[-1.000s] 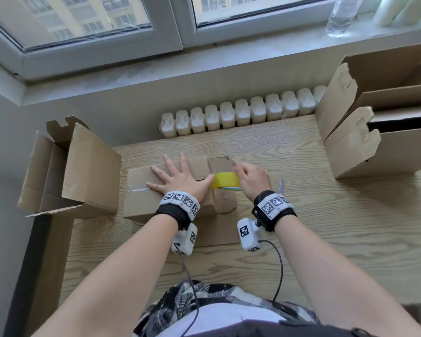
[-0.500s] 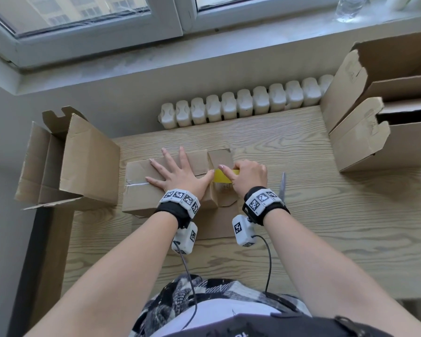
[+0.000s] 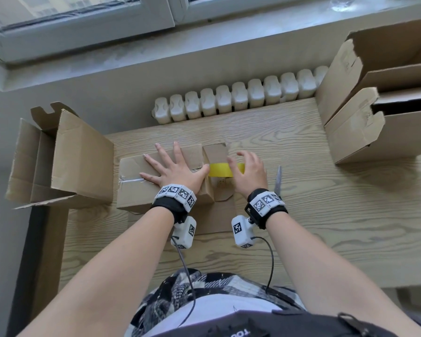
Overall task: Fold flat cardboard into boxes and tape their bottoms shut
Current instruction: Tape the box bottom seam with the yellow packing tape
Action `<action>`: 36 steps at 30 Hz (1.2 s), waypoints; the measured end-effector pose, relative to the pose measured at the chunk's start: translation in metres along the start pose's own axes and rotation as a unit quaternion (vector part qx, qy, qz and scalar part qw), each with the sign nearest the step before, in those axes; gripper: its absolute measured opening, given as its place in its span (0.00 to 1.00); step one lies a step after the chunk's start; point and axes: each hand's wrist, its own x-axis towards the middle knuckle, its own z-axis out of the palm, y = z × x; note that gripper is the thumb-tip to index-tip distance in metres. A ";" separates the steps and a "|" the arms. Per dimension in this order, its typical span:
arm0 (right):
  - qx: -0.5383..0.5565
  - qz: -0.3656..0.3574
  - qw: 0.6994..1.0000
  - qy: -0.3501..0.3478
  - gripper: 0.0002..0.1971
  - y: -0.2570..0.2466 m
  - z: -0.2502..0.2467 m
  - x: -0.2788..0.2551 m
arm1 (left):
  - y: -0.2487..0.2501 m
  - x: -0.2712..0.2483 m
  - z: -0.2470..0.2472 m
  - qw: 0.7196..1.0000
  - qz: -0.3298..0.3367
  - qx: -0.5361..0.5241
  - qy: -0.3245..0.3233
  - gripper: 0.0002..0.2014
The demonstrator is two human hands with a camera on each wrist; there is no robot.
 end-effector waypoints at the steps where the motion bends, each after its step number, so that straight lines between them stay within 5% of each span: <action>1: 0.003 0.027 0.999 0.019 0.27 0.005 -0.005 -0.002 | 0.000 0.000 0.001 1.000 -0.002 0.000 0.001 0.54; 5: -0.125 0.223 0.962 0.090 0.17 0.035 -0.027 -0.019 | 0.001 0.000 0.002 1.000 0.000 -0.002 0.006 0.54; 9: -0.171 0.342 0.923 -0.053 0.20 0.060 -0.033 -0.040 | 0.001 -0.001 0.001 1.000 0.000 -0.008 0.010 0.55; 23: -0.145 0.321 0.933 -0.079 0.13 0.057 -0.024 -0.046 | 0.002 0.001 0.003 1.000 -0.002 -0.004 0.014 0.55; 29: 0.188 0.399 0.894 -0.079 0.11 0.040 -0.028 -0.040 | 0.002 0.000 0.000 1.000 -0.001 -0.005 0.001 0.55; 32: 0.290 0.361 0.885 -0.048 0.19 0.025 -0.029 -0.037 | 0.002 0.000 -0.002 1.000 0.000 -0.005 -0.007 0.55; 36: 0.362 0.293 0.883 -0.050 0.16 -0.002 -0.036 -0.045 | 0.003 -0.002 -0.005 1.000 -0.002 -0.007 -0.014 0.55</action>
